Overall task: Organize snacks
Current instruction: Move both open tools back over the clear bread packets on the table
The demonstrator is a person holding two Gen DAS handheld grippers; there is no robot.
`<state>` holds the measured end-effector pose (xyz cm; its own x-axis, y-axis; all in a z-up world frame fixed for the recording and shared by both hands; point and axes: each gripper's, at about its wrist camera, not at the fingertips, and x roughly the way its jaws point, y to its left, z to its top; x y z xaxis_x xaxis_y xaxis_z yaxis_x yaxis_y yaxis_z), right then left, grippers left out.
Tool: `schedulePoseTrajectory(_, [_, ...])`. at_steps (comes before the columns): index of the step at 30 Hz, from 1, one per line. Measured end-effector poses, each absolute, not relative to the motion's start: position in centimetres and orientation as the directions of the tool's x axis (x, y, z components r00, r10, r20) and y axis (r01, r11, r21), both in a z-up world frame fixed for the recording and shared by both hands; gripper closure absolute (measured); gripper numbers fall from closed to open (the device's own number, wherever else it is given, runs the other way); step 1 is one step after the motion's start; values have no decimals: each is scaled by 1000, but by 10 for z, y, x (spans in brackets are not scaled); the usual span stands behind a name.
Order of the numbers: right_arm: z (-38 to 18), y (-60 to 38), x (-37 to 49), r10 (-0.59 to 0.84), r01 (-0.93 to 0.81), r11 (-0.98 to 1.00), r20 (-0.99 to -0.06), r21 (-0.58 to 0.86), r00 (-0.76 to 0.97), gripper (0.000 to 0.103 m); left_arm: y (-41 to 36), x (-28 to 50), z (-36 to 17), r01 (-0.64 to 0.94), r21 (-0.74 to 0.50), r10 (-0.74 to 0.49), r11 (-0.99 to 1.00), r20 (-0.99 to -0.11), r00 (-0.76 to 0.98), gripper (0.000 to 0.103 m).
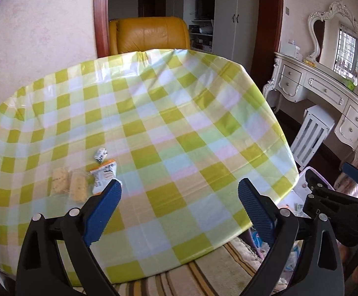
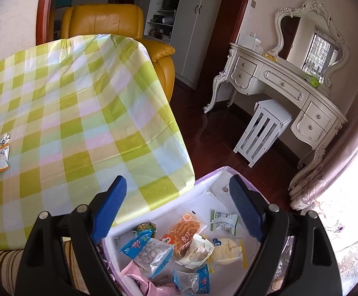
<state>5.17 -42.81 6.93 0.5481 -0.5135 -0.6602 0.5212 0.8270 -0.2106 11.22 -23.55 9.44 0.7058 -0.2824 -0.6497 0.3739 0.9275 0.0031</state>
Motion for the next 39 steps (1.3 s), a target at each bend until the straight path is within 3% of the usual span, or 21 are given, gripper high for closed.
schedulePoseTrajectory(6, [89,-391,68,-541,505,827,-591,-245,598,10,-201,125,107,287,60,-194,956,-604,773,4])
schedulePoseTrajectory(11, [94,-368,83,-478,447,869,-600,-214,642,10,-171,137,108,256,44,-179,966,-602,778,4])
schedulePoseTrajectory(22, [93,-320,117,-244,302,953,-635,-18,733,10,-97,175,101,155,-85,-174,984,-628,758,4])
schedulePoseTrajectory(30, [86,-290,144,-173,237,971,-652,12,738,10,-24,204,89,17,-209,-151,978,-645,749,6])
schedulePoseTrajectory(33, [79,-279,155,-120,193,980,-666,37,737,10,-4,215,83,-21,-229,-138,973,-657,741,11])
schedulePoseTrajectory(39, [57,-248,181,-41,89,996,-715,29,697,10,27,234,54,-92,-278,-140,956,-708,692,30])
